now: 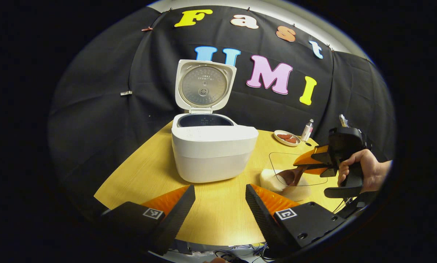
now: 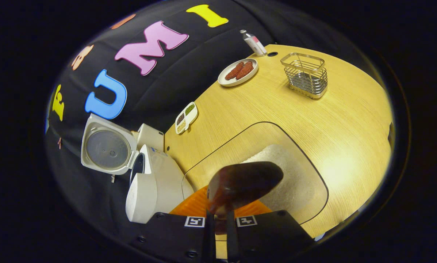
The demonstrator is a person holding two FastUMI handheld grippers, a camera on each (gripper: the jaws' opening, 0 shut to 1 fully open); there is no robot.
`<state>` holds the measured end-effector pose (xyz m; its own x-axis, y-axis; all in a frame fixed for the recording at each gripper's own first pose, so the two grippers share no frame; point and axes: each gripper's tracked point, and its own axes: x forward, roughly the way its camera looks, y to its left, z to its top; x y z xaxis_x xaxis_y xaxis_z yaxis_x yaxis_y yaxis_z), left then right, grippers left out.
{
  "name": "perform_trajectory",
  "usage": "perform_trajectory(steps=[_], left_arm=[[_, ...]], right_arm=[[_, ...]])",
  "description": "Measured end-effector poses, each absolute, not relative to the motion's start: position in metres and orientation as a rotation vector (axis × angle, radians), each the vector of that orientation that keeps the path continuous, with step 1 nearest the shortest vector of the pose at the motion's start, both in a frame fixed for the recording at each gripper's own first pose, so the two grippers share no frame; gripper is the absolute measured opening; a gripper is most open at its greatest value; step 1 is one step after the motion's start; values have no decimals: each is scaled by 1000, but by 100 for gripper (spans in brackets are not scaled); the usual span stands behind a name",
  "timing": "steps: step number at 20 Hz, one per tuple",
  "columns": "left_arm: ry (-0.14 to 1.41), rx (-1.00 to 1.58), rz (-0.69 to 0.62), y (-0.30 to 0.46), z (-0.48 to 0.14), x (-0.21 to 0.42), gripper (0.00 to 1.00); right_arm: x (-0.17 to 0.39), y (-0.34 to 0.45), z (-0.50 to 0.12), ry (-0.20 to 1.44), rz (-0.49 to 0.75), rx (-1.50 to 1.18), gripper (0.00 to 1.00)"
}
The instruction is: Close the left gripper, press the button to open the rice cooker; take a wooden spoon from the chopstick holder with the right hand, scoop a spoonful of rice and pour it into the rice cooker, then put the wooden spoon back into the chopstick holder.
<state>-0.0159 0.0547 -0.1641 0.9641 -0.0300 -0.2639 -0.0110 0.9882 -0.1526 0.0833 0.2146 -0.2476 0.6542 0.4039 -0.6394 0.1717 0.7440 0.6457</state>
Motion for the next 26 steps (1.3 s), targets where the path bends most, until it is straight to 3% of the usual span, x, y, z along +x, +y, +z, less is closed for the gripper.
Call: perform_trajectory(steps=[12, 15, 16, 17, 26], left_arm=[[246, -126, -32, 33, -151, -22, 96], [245, -126, -34, 31, -149, -25, 95], [241, -124, -33, 31, -148, -26, 96], [238, -121, -30, 31, -147, -26, 96], [223, -151, 0, 41, -146, -33, 96]], right_arm=[[120, 155, -181, 752, 98, 953, 17], [136, 158, -162, 727, 123, 971, 17], [141, 160, -152, 713, 132, 971, 12], [147, 164, -143, 701, 145, 972, 16], [177, 224, -70, 652, 275, 1003, 16]])
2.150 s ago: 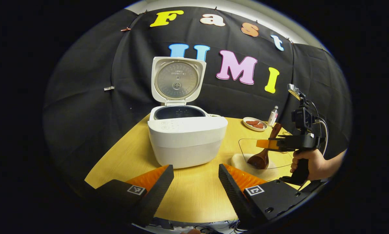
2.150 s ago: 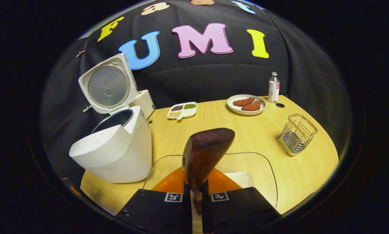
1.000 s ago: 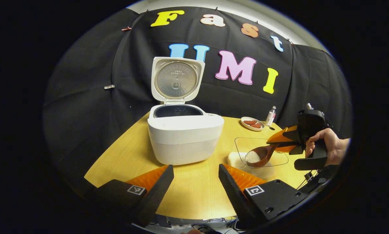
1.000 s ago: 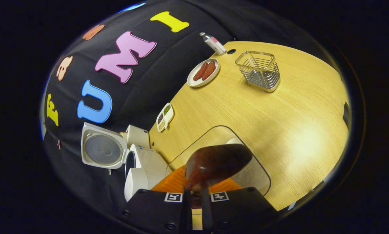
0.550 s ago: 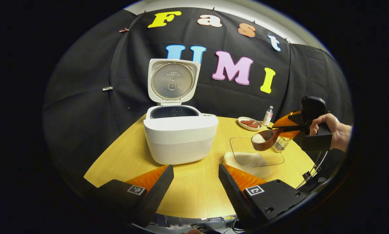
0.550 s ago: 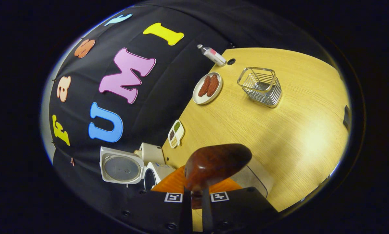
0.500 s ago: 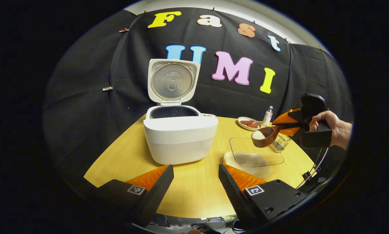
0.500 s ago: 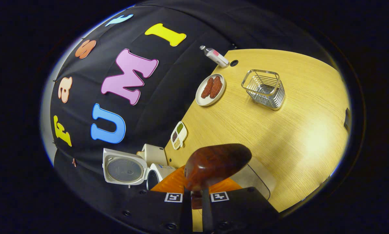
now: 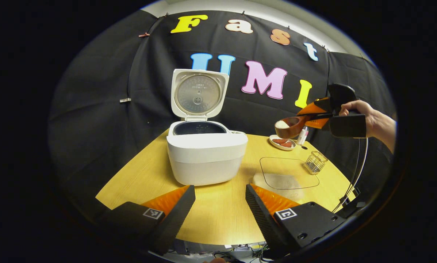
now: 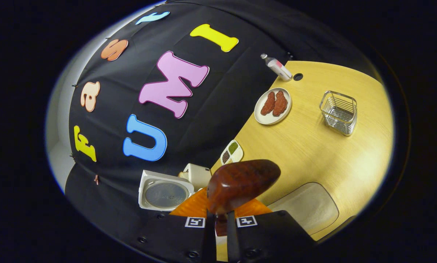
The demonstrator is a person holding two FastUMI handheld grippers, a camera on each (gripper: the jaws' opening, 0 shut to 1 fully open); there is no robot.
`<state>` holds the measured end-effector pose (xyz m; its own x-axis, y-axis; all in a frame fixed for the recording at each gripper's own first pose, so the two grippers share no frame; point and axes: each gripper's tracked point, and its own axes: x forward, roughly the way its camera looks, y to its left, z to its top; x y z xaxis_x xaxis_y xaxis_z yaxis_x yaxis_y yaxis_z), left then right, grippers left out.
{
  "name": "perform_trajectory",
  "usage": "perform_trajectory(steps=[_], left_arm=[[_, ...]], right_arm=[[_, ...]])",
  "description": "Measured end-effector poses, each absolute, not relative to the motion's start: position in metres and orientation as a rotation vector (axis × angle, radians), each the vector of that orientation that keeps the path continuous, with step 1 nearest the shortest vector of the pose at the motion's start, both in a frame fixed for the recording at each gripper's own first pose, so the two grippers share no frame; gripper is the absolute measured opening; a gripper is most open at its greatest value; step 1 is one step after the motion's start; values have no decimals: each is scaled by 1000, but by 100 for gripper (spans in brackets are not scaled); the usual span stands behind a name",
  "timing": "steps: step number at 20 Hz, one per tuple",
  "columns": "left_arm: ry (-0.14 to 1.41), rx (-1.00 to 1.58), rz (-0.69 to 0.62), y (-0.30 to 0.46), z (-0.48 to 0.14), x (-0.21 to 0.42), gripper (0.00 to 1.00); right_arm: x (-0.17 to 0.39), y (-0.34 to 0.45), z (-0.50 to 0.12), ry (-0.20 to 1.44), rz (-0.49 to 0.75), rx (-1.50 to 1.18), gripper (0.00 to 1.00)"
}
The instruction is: Close the left gripper, press the button to open the rice cooker; take a wooden spoon from the chopstick holder with the right hand, scoop a spoonful of rice and pour it into the rice cooker, then put the wooden spoon back into the chopstick holder.
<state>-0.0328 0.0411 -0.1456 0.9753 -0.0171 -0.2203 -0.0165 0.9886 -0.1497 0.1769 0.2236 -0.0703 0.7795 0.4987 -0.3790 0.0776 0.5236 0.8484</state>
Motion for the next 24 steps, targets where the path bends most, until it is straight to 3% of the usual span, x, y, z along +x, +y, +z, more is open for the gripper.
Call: perform_trajectory(steps=[13, 24], left_arm=[[216, -114, 97, 97, -152, -39, 96], [215, -243, 197, 139, -156, -48, 96]], right_arm=[[223, 352, -4, 609, 428, 956, 16], [235, 467, -34, 567, 545, 637, 16]])
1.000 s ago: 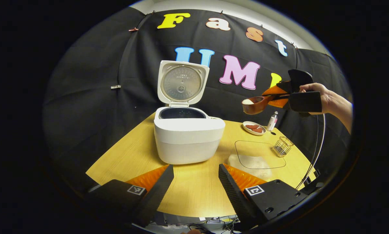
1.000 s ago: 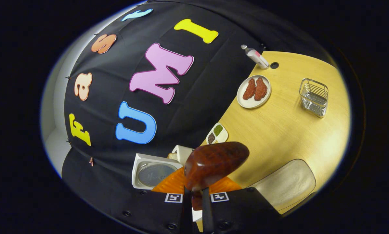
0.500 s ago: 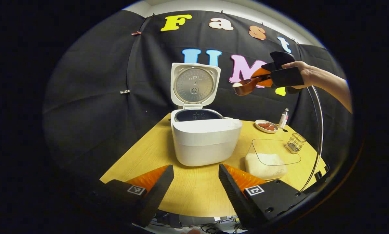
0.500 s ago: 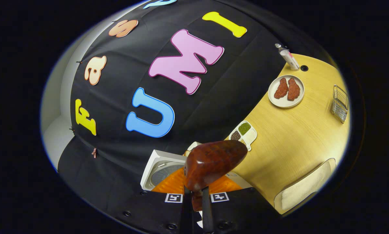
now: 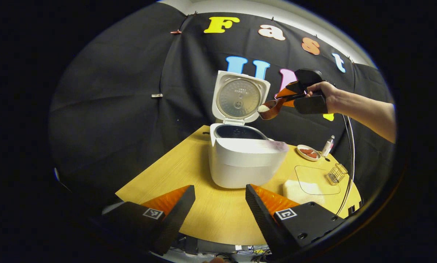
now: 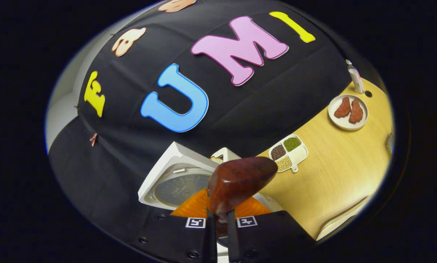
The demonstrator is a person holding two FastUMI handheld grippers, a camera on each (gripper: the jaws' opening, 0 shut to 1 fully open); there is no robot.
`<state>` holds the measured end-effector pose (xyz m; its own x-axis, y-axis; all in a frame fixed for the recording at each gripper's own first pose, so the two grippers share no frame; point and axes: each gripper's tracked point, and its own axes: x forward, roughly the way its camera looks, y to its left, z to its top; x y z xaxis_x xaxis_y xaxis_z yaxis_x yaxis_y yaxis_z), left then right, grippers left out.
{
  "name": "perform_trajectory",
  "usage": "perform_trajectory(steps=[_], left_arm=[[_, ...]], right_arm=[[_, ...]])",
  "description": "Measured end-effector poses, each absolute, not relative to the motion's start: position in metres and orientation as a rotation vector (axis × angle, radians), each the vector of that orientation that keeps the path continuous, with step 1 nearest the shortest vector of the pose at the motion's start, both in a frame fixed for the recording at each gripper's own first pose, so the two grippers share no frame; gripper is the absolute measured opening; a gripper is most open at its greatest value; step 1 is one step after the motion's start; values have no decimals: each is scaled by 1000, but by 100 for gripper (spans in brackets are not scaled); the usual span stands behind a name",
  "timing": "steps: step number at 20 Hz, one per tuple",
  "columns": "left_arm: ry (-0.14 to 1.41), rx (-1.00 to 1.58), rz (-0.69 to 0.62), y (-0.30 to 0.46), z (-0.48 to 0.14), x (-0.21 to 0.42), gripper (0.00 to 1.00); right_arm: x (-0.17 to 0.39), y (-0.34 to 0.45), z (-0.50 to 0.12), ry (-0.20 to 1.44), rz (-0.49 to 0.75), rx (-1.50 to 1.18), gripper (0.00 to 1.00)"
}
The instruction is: Close the left gripper, press the button to open the rice cooker; take a wooden spoon from the chopstick holder with the right hand, scoop a spoonful of rice and pour it into the rice cooker, then put the wooden spoon back into the chopstick holder.
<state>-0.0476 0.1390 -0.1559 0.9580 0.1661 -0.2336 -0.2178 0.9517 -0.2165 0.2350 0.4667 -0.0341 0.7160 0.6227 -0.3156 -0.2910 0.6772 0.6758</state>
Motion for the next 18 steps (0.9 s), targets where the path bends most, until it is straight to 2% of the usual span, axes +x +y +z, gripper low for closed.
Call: perform_trajectory(steps=[3, 9, 18], left_arm=[[216, -220, 223, 153, -158, -52, 96], [223, -215, 261, 173, -162, -58, 96], [233, -211, 254, 171, -168, -55, 96]], right_arm=[[236, 488, -45, 510, 585, 477, 16], [233, 521, -59, 485, 640, 364, 16], [221, 558, -79, 361, 750, 32, 16]])
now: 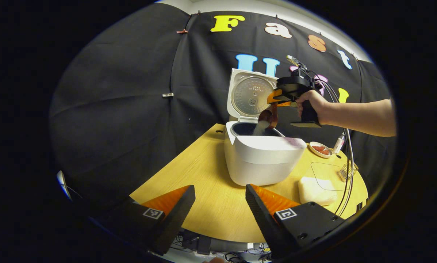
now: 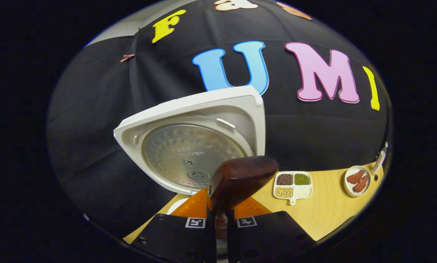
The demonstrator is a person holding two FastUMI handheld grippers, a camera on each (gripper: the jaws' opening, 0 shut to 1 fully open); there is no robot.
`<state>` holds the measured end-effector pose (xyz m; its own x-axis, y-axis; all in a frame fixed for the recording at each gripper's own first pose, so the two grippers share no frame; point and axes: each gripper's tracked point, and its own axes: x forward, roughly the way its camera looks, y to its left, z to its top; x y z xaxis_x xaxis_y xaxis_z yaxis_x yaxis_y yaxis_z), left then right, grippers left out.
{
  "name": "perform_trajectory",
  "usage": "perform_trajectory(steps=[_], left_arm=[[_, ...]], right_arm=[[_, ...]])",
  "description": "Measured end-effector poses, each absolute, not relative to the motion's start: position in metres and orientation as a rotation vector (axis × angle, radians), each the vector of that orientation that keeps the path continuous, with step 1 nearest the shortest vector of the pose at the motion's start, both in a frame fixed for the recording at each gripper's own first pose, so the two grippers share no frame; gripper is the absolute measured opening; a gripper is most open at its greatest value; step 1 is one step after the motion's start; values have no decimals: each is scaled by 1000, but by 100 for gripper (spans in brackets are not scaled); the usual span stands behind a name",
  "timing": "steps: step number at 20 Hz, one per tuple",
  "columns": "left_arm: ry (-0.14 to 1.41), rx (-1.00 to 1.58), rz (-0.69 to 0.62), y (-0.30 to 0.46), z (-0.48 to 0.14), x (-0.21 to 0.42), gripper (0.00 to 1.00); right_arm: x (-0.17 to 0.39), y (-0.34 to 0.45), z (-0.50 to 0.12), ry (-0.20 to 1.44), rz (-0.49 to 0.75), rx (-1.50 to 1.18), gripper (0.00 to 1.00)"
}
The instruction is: Close the left gripper, press the button to open the rice cooker; take a wooden spoon from the chopstick holder with the right hand, scoop a spoonful of rice and pour it into the rice cooker, then put the wooden spoon back into the chopstick holder.
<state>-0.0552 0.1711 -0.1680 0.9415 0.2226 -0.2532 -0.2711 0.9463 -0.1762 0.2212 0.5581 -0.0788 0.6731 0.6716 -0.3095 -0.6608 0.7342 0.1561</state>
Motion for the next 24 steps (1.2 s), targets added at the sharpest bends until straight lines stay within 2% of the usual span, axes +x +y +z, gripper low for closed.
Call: perform_trajectory(steps=[16, 19, 24], left_arm=[[212, -213, 263, 174, -165, -50, 97], [211, -207, 266, 172, -163, -51, 96], [199, -200, 258, 168, -157, -51, 96]], right_arm=[[158, 610, -120, 35, 971, -670, 16], [150, 611, -124, 62, 990, -665, 16], [160, 595, -86, 117, 943, -483, 16]])
